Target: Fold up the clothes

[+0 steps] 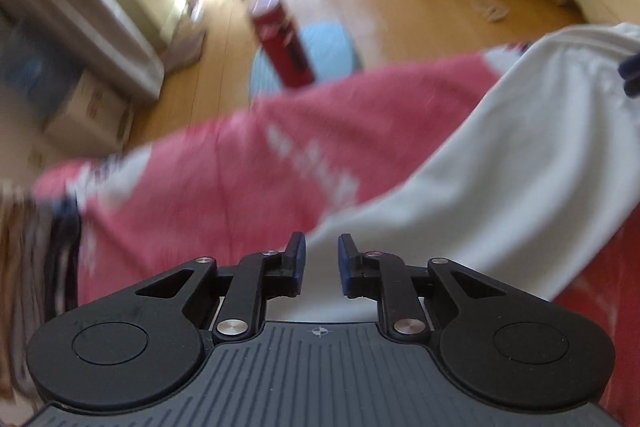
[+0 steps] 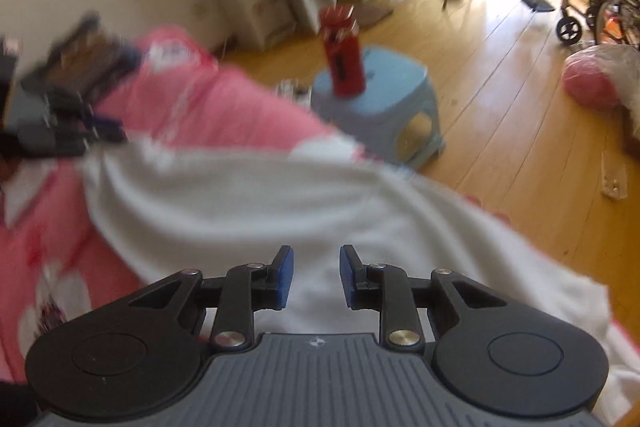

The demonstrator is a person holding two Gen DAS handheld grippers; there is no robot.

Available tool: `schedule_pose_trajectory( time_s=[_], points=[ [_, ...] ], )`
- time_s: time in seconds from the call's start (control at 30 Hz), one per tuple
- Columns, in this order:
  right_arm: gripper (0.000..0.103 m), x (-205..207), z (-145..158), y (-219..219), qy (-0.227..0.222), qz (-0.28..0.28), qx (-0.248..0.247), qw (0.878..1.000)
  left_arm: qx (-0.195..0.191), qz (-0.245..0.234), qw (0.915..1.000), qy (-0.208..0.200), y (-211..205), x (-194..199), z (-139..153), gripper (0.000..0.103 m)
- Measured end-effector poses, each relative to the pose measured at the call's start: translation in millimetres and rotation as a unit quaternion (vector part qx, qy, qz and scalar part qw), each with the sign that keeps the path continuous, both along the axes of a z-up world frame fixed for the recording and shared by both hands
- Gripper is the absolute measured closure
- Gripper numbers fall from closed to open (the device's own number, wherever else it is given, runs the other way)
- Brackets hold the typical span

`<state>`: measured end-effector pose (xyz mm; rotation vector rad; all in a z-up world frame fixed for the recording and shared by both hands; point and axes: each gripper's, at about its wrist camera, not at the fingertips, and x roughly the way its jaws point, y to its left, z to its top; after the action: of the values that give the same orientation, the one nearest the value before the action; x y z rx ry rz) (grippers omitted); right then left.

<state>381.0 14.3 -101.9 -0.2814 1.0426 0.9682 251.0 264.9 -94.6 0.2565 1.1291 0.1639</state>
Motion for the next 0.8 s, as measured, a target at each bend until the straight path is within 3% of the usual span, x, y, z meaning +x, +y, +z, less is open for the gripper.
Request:
schedule_pose_trajectory(
  time_s=[0.17,0.27,0.37,0.43,0.5,0.63,0.8],
  points=[
    [0.084,22.3,-33.3,25.1,0.006,-0.060,-0.017,0.998,-0.027,0.052,0.9982,0.015,22.0,-10.5,-20.5,0.085],
    [0.083,36.2,-27.5,31.0,-0.031,-0.105,0.000,0.994,-0.045,0.072,0.9964,-0.006,33.1,-14.8,-15.2,0.083],
    [0.081,45.4,-17.1,34.4,-0.026,-0.126,0.023,0.991,-0.051,0.091,0.9942,-0.029,48.6,-18.4,-6.9,0.076],
    [0.081,41.2,-6.0,40.4,-0.019,-0.098,0.051,0.994,-0.062,0.092,0.9928,-0.045,58.3,-23.6,-3.4,0.068],
    [0.078,30.6,1.5,56.0,-0.025,-0.040,0.070,0.996,-0.072,0.092,0.9914,-0.060,67.5,-28.4,-0.4,0.066],
    [0.070,2.5,-0.2,101.6,-0.063,0.068,0.058,0.994,-0.072,0.045,0.9947,-0.058,70.2,-22.7,-8.1,0.059],
    [0.067,-16.2,-11.4,144.8,-0.096,0.148,0.021,0.984,-0.064,-0.013,0.9972,-0.035,67.9,-23.9,-22.3,0.058]
  ],
)
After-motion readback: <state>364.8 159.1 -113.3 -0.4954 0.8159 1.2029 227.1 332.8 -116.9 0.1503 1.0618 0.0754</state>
